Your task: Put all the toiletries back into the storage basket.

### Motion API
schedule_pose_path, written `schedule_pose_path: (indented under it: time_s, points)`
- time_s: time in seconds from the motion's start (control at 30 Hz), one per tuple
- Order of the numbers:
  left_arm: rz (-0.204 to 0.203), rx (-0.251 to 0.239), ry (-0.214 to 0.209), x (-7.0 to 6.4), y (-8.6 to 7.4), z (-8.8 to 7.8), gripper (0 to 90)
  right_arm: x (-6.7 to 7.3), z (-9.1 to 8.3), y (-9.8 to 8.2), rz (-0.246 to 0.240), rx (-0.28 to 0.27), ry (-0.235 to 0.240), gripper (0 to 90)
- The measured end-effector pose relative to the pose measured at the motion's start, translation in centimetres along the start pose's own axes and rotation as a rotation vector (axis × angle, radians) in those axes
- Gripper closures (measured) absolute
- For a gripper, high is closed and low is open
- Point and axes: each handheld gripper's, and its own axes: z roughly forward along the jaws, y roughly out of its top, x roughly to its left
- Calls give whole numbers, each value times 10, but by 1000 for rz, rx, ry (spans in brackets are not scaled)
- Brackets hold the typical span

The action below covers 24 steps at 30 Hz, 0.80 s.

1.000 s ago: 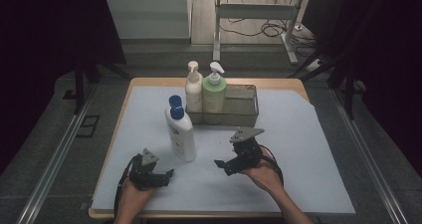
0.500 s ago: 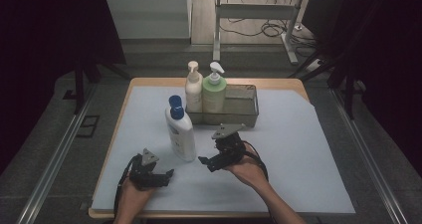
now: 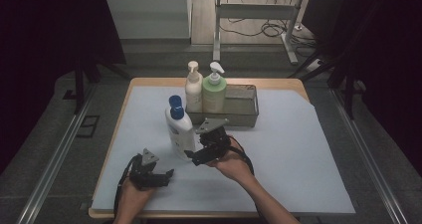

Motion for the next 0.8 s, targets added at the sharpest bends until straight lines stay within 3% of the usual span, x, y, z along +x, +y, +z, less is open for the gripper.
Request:
schedule_pose_path:
  time_s: [0.43, 0.8]
  points:
    - [0, 0, 0, 0, 0, 0, 121, 2, 18, 20, 45, -38, -43, 140]
    - [0, -1, -1, 0, 0, 0, 121, 4, 34, 31, 74, -28, -75, 233]
